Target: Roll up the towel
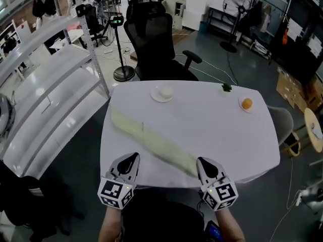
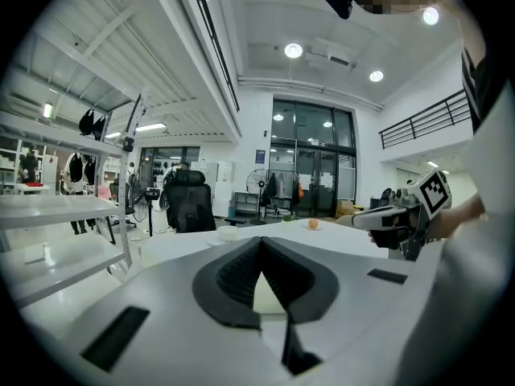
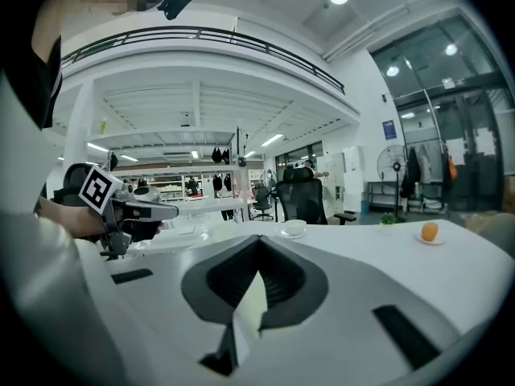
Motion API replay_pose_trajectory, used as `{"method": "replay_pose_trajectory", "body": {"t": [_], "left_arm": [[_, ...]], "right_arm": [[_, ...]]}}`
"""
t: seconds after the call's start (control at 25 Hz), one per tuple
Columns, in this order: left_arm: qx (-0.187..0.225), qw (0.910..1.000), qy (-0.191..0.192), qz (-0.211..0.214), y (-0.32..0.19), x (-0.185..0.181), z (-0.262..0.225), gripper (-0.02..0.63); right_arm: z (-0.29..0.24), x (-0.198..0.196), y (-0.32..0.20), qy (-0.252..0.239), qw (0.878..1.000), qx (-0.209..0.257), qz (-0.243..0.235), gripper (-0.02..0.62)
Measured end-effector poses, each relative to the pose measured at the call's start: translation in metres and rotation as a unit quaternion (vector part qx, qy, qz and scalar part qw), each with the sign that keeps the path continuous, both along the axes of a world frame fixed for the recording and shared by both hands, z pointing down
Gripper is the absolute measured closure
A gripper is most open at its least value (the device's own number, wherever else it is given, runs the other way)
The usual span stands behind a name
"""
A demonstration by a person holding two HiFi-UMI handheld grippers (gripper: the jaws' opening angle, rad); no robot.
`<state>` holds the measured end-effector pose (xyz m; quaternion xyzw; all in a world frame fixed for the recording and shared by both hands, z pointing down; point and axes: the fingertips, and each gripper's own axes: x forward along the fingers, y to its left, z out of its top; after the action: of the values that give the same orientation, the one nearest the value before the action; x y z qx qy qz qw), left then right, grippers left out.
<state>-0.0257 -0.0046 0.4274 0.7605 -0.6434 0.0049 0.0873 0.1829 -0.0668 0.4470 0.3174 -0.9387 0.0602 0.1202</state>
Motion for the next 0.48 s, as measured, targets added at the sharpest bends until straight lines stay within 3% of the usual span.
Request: {"method": "replay_pose_trajectory", "body": {"t": [0.48], "left_arm": [[-0.002,1.0000,-0.004,-0.001,0.0040,0.0063,0.0009,0.591]], "right_arm": [[0.0008,0.0005,0.0040,0.006,1.000,0.007,-0.010,0.588]]}}
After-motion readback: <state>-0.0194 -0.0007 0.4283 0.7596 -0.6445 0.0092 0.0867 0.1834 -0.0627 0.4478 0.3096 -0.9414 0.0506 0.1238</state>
